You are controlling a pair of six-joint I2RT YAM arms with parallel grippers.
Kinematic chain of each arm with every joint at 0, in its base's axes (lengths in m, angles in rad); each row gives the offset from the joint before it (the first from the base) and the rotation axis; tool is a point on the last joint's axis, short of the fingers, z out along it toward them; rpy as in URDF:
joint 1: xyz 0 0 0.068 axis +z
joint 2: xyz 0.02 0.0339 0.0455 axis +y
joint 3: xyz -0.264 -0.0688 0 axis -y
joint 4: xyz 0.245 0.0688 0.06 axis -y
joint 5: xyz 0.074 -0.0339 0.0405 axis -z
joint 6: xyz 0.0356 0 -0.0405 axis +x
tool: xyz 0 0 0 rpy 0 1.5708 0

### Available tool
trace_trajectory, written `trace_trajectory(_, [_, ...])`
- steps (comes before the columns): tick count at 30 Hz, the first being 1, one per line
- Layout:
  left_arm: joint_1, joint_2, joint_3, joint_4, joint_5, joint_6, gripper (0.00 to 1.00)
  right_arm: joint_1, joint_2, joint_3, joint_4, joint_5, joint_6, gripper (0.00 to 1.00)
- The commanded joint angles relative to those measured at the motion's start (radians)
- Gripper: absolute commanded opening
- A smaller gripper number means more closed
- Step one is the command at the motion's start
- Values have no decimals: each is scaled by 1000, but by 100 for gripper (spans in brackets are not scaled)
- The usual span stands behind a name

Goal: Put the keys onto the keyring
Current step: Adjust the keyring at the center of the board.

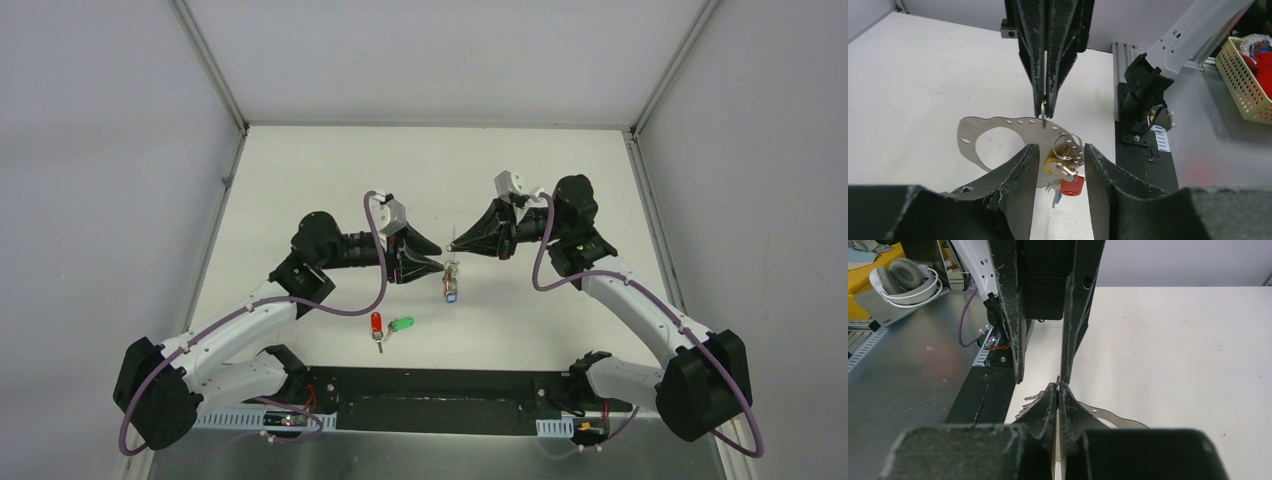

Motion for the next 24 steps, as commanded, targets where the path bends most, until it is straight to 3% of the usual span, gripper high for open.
trace_trajectory(1, [-34,-11,-1,62,14,112,38,6,-32,13,76,-27,-12,0])
trace_trajectory(11, [-53,-5,2,51,-79,160,30,7,-33,16,76,-21,38,0])
trace_trajectory(24, [-66,48,54,55,-66,171,30,7,-33,15,76,-18,44,0])
